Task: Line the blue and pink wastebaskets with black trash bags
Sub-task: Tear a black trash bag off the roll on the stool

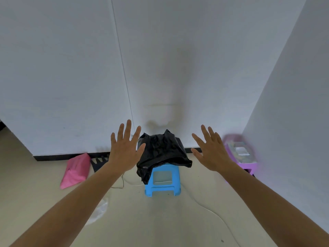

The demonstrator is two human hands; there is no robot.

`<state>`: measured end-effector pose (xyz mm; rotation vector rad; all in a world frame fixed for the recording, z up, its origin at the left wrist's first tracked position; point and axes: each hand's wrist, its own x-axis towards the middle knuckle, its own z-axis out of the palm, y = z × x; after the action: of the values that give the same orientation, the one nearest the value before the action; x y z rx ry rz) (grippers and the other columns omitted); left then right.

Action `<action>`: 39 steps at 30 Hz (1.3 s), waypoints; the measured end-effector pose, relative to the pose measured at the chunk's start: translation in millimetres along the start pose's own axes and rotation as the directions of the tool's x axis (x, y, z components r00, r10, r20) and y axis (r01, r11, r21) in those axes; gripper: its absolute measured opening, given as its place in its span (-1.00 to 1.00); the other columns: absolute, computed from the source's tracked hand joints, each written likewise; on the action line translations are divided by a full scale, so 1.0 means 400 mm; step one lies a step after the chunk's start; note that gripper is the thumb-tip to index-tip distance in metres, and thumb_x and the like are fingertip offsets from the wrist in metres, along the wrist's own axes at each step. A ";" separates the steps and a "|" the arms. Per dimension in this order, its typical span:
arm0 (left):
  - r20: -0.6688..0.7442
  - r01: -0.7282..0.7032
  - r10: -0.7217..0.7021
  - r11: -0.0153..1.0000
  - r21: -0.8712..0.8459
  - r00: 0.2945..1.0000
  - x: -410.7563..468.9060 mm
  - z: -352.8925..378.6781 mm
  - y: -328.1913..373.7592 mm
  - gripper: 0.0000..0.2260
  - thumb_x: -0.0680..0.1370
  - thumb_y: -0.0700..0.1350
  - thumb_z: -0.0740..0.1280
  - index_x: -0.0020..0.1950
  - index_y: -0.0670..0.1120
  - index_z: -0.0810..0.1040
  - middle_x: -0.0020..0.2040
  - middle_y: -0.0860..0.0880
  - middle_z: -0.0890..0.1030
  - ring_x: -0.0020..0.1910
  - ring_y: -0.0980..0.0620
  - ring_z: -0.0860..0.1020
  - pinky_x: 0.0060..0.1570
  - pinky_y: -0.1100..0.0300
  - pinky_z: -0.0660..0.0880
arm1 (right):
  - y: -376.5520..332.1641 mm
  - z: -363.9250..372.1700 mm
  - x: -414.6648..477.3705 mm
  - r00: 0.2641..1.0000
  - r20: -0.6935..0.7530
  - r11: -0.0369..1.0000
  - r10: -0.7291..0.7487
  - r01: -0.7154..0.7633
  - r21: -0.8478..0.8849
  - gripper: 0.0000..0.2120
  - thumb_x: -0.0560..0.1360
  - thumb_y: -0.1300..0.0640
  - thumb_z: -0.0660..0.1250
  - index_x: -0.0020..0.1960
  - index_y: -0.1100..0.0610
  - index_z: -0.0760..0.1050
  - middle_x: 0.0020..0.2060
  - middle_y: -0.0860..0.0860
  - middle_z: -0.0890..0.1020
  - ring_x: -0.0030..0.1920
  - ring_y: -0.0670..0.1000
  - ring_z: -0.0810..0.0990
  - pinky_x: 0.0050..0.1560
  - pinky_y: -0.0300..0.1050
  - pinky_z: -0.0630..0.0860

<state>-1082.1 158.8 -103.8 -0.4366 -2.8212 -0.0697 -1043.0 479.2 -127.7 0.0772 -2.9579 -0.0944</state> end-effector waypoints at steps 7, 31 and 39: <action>0.166 0.017 -0.019 1.000 0.016 0.986 0.318 0.320 0.006 -0.40 0.61 0.17 0.07 0.58 -0.02 0.00 0.59 -0.17 -0.10 0.56 -0.21 -0.04 0.45 -0.23 0.08 | 0.161 0.260 0.324 0.988 0.141 0.993 0.061 -0.074 0.095 -0.35 0.60 -0.16 0.14 0.59 0.01 -0.01 0.57 0.19 -0.14 0.56 0.23 -0.10 0.51 0.16 0.05; 0.683 0.917 -0.667 0.399 -0.013 0.299 0.420 1.488 -0.134 -0.02 0.35 0.06 0.54 0.55 -0.08 -0.03 0.47 -0.22 0.27 0.45 -0.25 0.23 0.29 -0.20 0.36 | 0.052 1.309 0.699 0.847 0.468 0.864 0.253 -0.415 0.284 -0.07 0.44 0.00 0.43 0.58 0.00 -0.11 0.54 0.26 0.02 0.53 0.30 -0.01 0.49 0.20 -0.01; 0.436 0.835 -0.720 0.396 -0.382 0.541 0.529 1.388 -0.188 -0.76 0.57 -0.21 0.14 0.21 -0.18 0.45 0.09 -0.14 0.56 -0.02 -0.07 0.50 -0.05 0.15 0.38 | 0.003 1.199 0.818 0.922 0.246 0.858 0.298 -0.372 0.353 -0.67 0.55 0.23 0.17 0.28 0.08 0.49 0.13 0.09 0.57 0.02 0.19 0.55 -0.09 -0.02 0.41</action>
<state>-1448.9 198.4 -575.5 0.9299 -2.8571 -1.1326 -1451.8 489.7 -540.0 -0.4205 -3.0681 0.5756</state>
